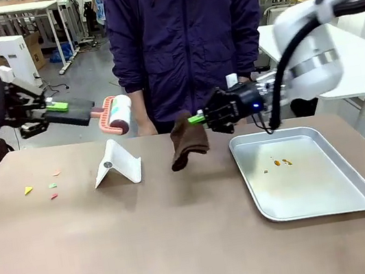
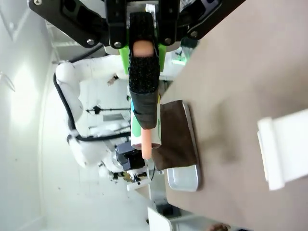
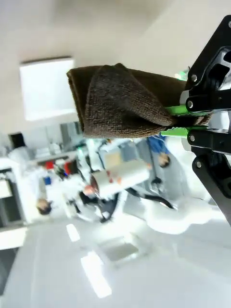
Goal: Clean the surface of the table.
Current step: Hold the Lint Roller with your left hand and the towel with your right hand.
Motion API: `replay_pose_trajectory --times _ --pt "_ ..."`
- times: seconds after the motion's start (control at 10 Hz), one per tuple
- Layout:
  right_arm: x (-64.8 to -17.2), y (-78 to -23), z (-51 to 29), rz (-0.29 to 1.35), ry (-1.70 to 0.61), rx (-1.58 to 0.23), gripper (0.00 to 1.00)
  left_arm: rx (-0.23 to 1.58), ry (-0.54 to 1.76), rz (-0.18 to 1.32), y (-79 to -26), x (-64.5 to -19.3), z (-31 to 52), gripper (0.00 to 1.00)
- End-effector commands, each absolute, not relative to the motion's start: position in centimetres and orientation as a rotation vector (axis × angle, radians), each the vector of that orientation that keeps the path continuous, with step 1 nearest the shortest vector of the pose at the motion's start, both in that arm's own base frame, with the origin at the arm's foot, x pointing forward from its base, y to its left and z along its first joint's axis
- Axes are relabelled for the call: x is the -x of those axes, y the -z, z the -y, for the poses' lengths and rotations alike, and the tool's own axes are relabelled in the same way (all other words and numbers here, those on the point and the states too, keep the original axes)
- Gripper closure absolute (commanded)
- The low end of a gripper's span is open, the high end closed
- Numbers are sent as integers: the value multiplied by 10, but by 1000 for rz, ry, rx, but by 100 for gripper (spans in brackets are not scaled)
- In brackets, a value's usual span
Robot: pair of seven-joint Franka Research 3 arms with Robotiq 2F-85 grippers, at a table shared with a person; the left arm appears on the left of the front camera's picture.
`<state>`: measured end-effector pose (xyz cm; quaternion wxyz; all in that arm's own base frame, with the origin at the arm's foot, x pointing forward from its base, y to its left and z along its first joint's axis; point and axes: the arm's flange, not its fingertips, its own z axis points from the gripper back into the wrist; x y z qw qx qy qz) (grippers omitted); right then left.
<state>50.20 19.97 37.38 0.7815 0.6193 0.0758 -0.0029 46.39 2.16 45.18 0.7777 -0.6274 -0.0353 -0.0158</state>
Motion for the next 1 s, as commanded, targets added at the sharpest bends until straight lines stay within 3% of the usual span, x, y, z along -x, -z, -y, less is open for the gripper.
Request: replay_pose_trajectory --times 0.0,0.2,0.5,0.7,0.9 --pt "-450 -376 -164 -199 -66 -1328 100 1352 38 39 -449 -441 -51 100" --pt "-401 -396 -118 -76 -142 -1347 100 1366 11 -11 -431 -406 -102 100" --pt "-337 -407 -55 144 -47 -1158 100 1508 -5 123 -406 -356 -202 100" --pt "-332 -401 12 189 90 -1102 100 1573 77 145 -391 -331 -249 100" --pt "-338 -385 80 187 228 -1140 100 1502 29 98 -374 -320 -264 100"
